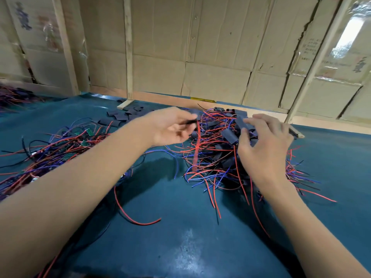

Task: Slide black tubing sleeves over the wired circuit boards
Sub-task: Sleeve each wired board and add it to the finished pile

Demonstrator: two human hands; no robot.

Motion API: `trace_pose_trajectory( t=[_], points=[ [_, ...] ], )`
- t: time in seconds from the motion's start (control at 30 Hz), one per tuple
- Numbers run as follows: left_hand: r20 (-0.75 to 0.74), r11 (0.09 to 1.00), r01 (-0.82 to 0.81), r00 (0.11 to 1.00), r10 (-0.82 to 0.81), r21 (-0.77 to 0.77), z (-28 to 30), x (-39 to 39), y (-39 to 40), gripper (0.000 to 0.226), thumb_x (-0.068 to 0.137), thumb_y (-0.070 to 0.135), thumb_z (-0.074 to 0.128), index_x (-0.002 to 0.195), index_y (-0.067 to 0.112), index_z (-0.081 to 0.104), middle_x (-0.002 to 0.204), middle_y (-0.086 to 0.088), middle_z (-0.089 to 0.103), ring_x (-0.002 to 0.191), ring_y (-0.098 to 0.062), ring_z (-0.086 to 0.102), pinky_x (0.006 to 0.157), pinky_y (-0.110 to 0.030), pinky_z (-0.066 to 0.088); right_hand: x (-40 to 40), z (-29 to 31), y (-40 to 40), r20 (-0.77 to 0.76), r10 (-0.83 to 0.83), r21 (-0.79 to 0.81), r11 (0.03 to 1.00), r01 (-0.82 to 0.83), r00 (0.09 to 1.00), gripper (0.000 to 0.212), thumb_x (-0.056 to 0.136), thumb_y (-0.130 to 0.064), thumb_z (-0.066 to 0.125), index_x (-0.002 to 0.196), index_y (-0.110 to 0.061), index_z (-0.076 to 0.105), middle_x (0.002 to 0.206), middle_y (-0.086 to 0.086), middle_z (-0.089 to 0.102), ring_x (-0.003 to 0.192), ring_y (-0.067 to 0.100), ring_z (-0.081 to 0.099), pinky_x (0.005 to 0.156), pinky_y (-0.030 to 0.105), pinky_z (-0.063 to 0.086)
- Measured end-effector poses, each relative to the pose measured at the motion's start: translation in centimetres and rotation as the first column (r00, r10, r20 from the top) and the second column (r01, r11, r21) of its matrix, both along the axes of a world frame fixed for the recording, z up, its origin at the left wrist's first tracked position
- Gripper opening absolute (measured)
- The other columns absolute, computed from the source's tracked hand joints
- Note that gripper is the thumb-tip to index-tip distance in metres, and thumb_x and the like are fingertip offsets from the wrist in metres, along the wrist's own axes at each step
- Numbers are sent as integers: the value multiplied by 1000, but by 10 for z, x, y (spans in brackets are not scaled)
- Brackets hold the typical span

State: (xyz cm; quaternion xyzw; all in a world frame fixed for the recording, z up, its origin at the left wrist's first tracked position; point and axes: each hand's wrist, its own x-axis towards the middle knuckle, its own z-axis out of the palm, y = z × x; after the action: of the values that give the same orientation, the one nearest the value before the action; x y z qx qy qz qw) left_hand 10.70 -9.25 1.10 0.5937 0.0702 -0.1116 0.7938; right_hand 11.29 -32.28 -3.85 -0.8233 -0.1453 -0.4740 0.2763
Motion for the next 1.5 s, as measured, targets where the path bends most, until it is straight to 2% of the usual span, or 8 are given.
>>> trace_pose_trajectory(
  t=[0.4, 0.57, 0.73, 0.83, 0.97, 1.2, 1.4, 1.5],
  points=[
    [19, 761, -38, 998, 66, -648, 26, 14, -101, 8, 101, -4, 45, 102, -8, 53, 87, -27, 64, 76, -28, 64, 55, -27, 58, -6, 7, -6, 160, -8, 316, 948, -44, 987, 37, 89, -8, 47, 124, -13, 59, 119, -2, 64, 104, 27, 59, 91, 33, 27],
    [-38, 975, 210, 978, -207, 69, 14, 19, -120, 31, 108, 14, 37, 80, 6, 47, 50, -8, 63, 46, -10, 59, 34, -13, 31, -4, 7, -13, 161, -21, 334, 942, -35, 987, 39, 88, -9, 51, 127, -11, 54, 121, -1, 57, 100, 27, 59, 88, 32, 26],
    [-148, 724, 327, 942, -301, 607, 29, 30, -55, 38, 104, 38, 48, 73, 17, 47, 48, 7, 49, 32, 0, 33, 29, -12, 15, -1, 1, -9, 52, -52, 116, 992, 46, 997, 40, 82, -8, 58, 122, -6, 62, 121, 16, 61, 110, 41, 56, 88, 36, 25],
    [-155, 316, 158, 987, -36, 935, 33, 31, 12, 37, 101, 42, 53, 76, 15, 54, 47, 4, 50, 34, -7, 41, 35, -14, 23, -5, 2, -4, 78, -30, 110, 994, 22, 996, 39, 82, -10, 56, 120, -7, 64, 119, 14, 63, 111, 38, 57, 88, 32, 23],
    [-316, -360, 368, 928, 198, 857, 16, 0, 73, 54, 101, 40, 54, 139, 3, 51, 132, -15, 61, 115, -27, 62, 80, -31, 50, -8, 1, 5, 83, 14, 61, 998, -19, 996, 36, 82, -9, 57, 118, -9, 65, 111, 11, 64, 103, 36, 59, 88, 39, 30],
    [-192, -540, 309, 946, 263, 783, -8, -21, 115, 21, 90, 19, 62, 109, 12, 59, 81, 0, 50, 89, -24, 57, 72, -28, 51, -9, -4, 10, 33, 65, 34, 997, -66, 997, 36, 83, -11, 54, 118, -12, 65, 109, 4, 65, 102, 31, 62, 91, 37, 28],
    [-112, -376, 294, 893, 436, 879, -14, -27, 122, 39, 96, 38, 42, 127, 15, 44, 126, -14, 44, 106, -30, 45, 90, -35, 42, -8, -8, 11, 20, 78, 23, 997, -78, 997, 33, 85, -11, 53, 115, -15, 66, 105, 2, 64, 97, 29, 60, 92, 40, 30],
    [-73, -312, 197, 927, 369, 929, -17, -25, 130, 25, 95, 25, 50, 108, 5, 57, 97, -13, 59, 86, -29, 60, 81, -33, 50, -7, -8, 10, 22, 81, 29, 996, -82, 996, 32, 84, -13, 52, 114, -15, 66, 106, 1, 65, 98, 28, 61, 91, 38, 29]
  ],
)
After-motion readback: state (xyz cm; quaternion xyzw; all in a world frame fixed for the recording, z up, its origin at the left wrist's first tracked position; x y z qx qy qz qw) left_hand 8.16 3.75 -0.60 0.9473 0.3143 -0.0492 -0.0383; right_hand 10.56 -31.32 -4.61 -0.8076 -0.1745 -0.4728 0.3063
